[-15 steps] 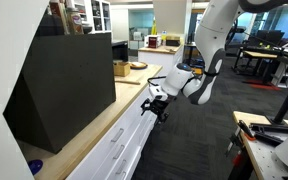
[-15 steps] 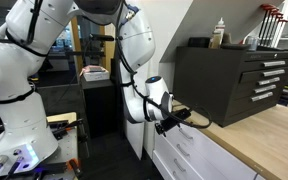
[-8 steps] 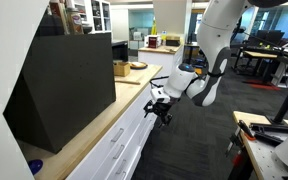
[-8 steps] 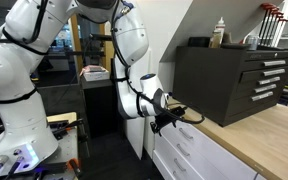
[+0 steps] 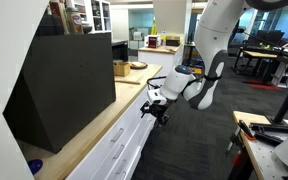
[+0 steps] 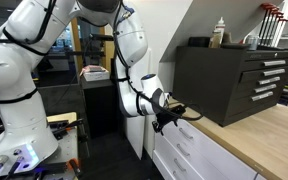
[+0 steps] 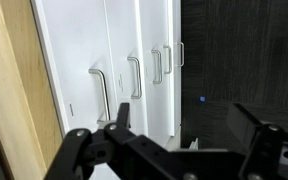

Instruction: Open the topmost drawer of the file cabinet to the left

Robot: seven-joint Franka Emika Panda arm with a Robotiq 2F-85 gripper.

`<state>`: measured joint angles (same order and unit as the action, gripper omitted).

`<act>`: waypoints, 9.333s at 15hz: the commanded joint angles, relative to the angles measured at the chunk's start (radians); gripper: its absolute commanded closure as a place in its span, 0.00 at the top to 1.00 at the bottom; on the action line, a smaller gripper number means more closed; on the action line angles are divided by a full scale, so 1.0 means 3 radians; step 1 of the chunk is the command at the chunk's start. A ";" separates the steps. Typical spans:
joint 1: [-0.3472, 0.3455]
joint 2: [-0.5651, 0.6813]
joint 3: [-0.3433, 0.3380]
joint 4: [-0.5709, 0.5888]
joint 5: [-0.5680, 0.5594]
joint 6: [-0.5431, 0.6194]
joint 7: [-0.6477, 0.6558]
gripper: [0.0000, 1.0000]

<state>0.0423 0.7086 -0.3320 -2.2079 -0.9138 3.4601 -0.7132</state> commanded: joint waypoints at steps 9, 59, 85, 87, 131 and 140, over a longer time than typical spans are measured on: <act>-0.0320 0.0607 0.0410 0.0636 0.0341 0.0000 -0.0696 1.00; -0.0836 0.1930 0.1084 0.2534 0.0055 0.0001 -0.1031 0.05; -0.1657 0.1674 0.1659 0.1846 -0.0509 -0.0001 -0.1317 0.05; -0.1648 0.1669 0.1625 0.1822 -0.0525 0.0003 -0.1310 0.05; -0.2134 0.0826 0.1493 0.0754 -0.0867 0.0024 -0.1811 0.47; -0.2797 -0.0501 0.1718 -0.0178 -0.0927 0.0025 -0.2400 0.99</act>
<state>-0.7600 0.7468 0.1596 -2.0895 -1.2288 3.4675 -1.4463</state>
